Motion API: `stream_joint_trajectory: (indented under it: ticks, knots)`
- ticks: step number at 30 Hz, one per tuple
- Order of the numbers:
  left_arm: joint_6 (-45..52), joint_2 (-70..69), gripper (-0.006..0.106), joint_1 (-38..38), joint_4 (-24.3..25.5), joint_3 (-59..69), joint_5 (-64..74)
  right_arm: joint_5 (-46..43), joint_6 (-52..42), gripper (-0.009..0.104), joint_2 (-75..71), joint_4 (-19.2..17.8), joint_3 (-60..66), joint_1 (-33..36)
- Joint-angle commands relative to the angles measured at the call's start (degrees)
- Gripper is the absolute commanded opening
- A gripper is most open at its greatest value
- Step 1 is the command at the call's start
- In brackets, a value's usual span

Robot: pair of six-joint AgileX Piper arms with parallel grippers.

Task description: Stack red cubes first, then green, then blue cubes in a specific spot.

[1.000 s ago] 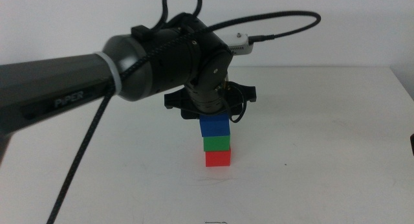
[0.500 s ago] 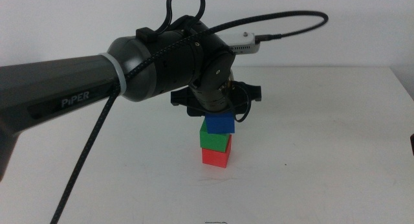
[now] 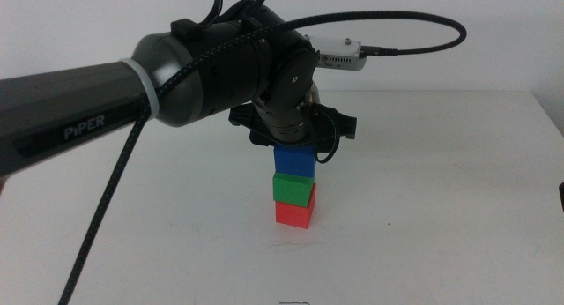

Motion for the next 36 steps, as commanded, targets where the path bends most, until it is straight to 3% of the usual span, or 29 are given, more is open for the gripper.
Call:
stream_joint_trajectory:
  ticks: [1, 15, 19, 25, 36]
  knots:
    - [0.64, -2.83, -0.001, -0.14, 0.87, -1.83, -2.15, -4.01, -0.52, 0.079, 0.13, -0.92, -1.28, -0.32]
    - [1.16, -0.59, -0.001, -0.06, 2.49, -1.83, -4.7, -4.01, -0.52, 0.079, 0.13, -0.92, -1.28, -0.32]
    - [1.16, -0.59, -0.001, -0.13, 4.93, -1.83, -4.46, -4.01, -0.52, 0.079, 0.13, -0.92, -1.28, -0.32]
    - [1.16, -0.59, -0.001, -0.13, 4.07, -1.83, -3.79, -4.01, -0.52, 0.079, 0.13, -0.92, -1.28, -0.32]
    - [2.13, -0.59, 0.02, -0.13, 2.23, -1.78, -2.17, -4.01, -0.52, 0.079, 0.13, -0.92, -1.28, -0.32]
